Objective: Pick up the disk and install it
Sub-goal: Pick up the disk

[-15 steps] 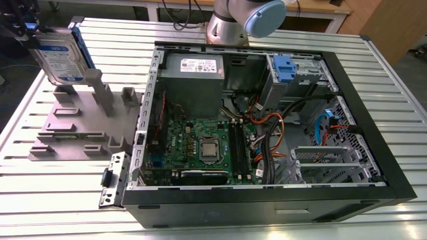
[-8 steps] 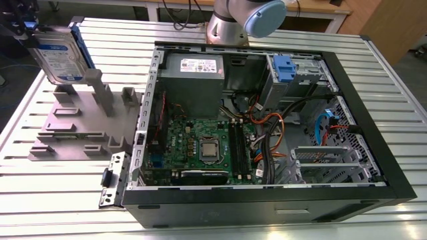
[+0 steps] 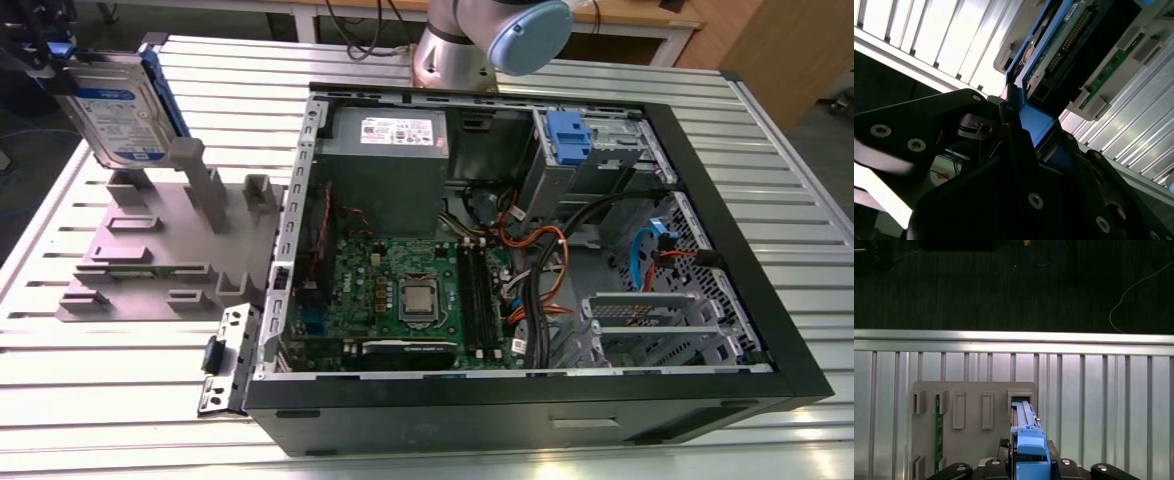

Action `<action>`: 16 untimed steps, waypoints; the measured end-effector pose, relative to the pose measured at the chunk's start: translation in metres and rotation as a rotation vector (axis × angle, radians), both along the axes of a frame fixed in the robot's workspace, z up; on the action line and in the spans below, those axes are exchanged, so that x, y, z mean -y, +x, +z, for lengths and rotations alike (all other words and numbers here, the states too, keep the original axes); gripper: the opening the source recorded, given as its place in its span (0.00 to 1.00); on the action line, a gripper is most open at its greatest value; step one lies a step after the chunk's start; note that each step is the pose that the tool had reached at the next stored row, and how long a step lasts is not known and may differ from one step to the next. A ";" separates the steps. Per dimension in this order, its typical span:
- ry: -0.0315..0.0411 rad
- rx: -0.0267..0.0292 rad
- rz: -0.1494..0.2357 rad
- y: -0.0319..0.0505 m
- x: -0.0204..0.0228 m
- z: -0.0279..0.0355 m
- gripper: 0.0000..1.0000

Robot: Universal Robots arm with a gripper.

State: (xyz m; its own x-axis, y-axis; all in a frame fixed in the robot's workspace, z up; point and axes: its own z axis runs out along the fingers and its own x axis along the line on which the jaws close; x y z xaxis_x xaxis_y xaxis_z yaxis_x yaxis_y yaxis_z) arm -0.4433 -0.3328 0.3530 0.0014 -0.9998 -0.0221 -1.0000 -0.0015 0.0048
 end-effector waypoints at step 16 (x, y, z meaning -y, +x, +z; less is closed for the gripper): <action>-0.0052 0.0000 0.000 0.0000 0.0000 0.0022 0.36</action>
State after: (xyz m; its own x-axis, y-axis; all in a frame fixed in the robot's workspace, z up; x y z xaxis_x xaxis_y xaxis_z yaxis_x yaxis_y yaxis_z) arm -0.4433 -0.3328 0.3551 0.0013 -0.9999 -0.0169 -1.0000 -0.0014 0.0047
